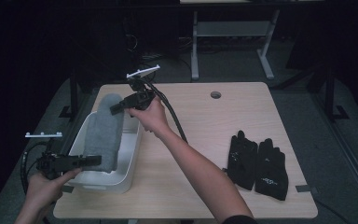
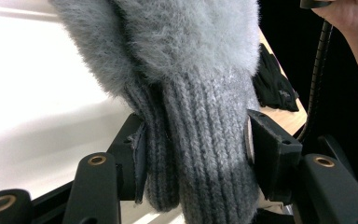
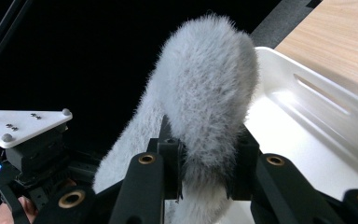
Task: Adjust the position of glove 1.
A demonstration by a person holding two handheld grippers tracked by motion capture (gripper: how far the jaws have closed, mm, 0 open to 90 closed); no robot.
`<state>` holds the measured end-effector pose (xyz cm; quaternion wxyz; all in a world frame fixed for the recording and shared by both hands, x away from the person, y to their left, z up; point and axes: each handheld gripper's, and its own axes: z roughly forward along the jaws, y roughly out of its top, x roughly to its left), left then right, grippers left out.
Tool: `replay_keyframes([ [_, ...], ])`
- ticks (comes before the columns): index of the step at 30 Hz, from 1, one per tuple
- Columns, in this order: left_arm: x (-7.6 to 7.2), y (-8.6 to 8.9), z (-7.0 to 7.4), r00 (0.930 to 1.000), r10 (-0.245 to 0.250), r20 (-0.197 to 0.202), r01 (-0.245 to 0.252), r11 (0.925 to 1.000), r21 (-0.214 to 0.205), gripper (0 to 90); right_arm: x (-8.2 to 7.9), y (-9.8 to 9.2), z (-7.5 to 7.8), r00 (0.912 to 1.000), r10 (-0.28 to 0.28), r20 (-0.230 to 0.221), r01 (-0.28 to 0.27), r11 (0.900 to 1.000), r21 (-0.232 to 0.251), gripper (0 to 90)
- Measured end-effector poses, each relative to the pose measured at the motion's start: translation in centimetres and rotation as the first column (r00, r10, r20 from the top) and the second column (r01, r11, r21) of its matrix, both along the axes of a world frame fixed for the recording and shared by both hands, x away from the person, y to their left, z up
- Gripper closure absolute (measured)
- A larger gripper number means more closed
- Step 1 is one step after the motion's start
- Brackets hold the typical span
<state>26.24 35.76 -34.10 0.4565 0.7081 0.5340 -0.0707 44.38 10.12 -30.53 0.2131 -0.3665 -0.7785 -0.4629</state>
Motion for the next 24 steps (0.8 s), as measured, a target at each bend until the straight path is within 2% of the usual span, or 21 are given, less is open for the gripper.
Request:
replay_keyframes([
  [13, 0.2, 1.0, -1.1, 0.9996, 0.011, -0.028, -0.011, 0.9999, 0.012, 44.2, 0.1, 1.1, -1.2, 0.9998, 0.007, -0.016, -0.007, 1.0000, -0.006, 71.7],
  [24, 0.2, 1.4, -2.2, 0.9981, 0.020, -0.059, -0.018, 0.9993, 0.033, 43.9, 0.2, 1.8, -2.7, 0.9991, 0.006, -0.042, -0.007, 0.9996, -0.027, 71.8],
])
